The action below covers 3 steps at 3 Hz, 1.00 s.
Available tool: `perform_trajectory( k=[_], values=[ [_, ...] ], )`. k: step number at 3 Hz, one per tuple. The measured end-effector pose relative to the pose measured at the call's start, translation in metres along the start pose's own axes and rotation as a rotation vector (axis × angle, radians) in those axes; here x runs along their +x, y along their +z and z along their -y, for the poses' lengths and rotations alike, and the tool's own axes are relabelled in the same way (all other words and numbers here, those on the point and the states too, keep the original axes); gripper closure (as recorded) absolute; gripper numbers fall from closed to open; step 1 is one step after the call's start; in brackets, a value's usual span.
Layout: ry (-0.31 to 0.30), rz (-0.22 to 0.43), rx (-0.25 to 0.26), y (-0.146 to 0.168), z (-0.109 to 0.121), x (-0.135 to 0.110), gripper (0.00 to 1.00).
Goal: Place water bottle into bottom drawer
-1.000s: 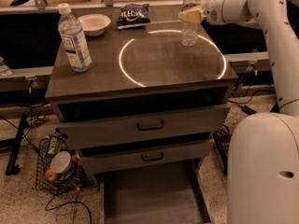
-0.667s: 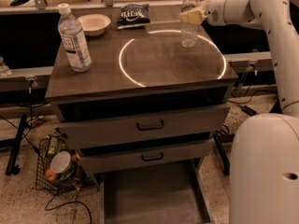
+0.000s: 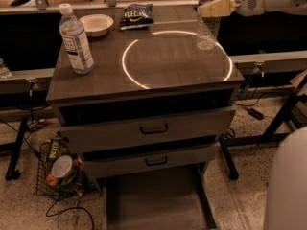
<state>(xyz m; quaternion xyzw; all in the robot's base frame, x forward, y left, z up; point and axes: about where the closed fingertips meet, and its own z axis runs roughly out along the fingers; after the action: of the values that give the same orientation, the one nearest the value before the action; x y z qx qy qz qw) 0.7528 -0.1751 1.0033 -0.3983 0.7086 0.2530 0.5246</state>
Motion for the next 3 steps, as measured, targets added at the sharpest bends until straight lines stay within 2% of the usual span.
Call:
perform_trajectory(
  k=[1,2,3],
  values=[
    [0.027,-0.034,-0.004,-0.044,-0.03,-0.008,1.0],
    [0.054,-0.055,0.054,-0.108,-0.077,-0.018,1.0],
    [0.074,-0.084,0.031,-0.097,-0.081,0.001,1.0]
  ],
)
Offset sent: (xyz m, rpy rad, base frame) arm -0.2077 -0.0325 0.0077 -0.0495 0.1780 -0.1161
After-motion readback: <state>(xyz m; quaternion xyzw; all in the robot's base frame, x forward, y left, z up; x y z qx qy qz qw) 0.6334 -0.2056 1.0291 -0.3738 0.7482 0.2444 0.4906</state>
